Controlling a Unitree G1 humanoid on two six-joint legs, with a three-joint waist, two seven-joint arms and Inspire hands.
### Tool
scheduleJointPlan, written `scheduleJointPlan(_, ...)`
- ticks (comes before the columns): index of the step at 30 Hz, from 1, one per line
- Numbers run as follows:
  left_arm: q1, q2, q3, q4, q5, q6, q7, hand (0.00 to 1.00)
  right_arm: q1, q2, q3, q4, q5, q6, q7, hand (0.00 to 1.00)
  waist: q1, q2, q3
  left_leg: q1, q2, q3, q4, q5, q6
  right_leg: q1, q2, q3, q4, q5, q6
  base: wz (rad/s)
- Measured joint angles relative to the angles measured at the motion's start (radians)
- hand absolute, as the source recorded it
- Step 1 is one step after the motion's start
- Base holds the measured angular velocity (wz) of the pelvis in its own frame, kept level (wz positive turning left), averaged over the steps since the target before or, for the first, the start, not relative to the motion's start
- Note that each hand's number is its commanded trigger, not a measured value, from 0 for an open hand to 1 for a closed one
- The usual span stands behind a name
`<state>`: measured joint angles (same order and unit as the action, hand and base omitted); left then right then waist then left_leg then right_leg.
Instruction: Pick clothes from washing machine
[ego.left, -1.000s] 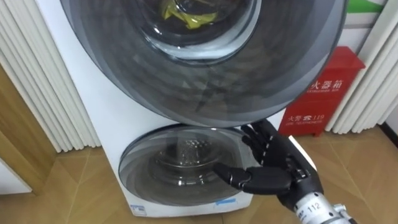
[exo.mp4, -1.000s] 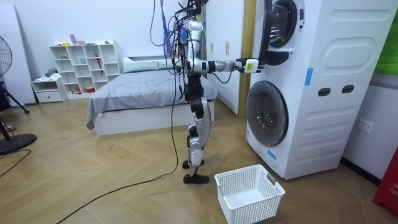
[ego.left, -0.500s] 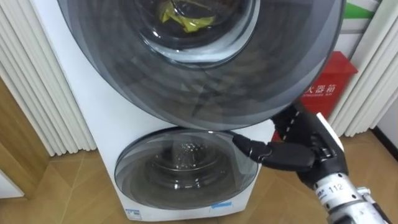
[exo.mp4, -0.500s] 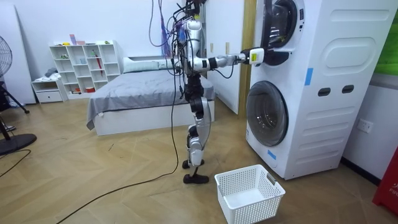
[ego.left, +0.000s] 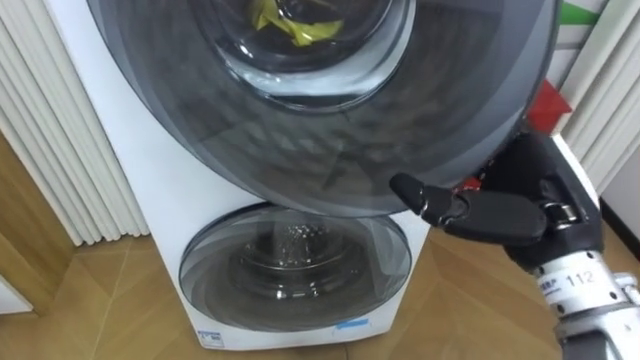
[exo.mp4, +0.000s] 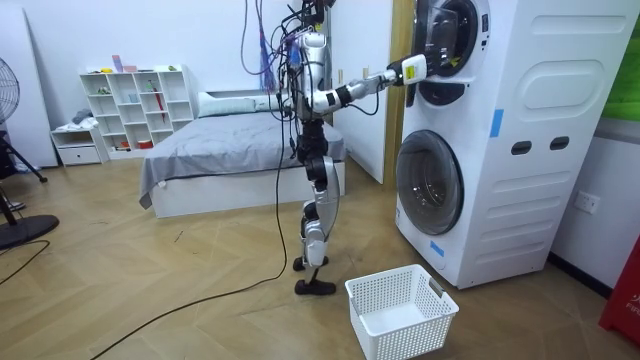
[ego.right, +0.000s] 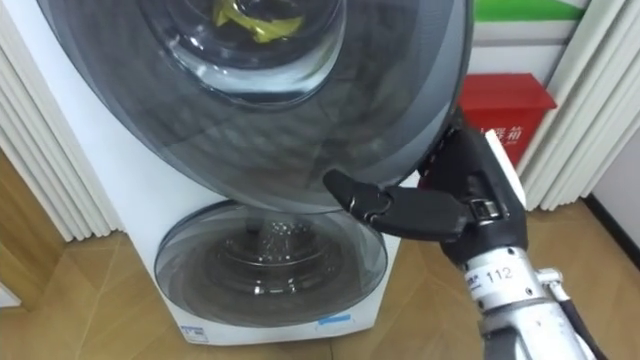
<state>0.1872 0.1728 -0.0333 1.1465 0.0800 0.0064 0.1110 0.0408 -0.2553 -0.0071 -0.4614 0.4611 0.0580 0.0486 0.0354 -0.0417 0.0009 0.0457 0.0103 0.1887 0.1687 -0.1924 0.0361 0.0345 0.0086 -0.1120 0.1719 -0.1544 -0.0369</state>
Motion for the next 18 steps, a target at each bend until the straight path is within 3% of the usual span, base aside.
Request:
scheduleJointPlan(7,-0.019,0.004,-0.007,0.012,0.008,0.001,-0.009,0.0,-0.08,-0.002,0.036,-0.026,0.036,-0.001,0.021,0.0,0.002,-0.004,-0.0029,-0.007,0.004,-0.002,-0.002,-0.001,-0.001,-0.008,0.003,0.002,-0.001,0.002,-0.003,-0.08)
scheduleJointPlan(18,-0.037,0.021,-0.016,0.012,0.022,0.016,-0.007,0.0,-0.08,-0.002,0.087,-0.029,0.003,0.001,0.058,0.0,0.001,-0.025,-0.0064,0.0,0.01,-0.001,0.0,0.007,-0.017,-0.008,0.014,0.001,-0.004,0.009,-0.024,-0.05)
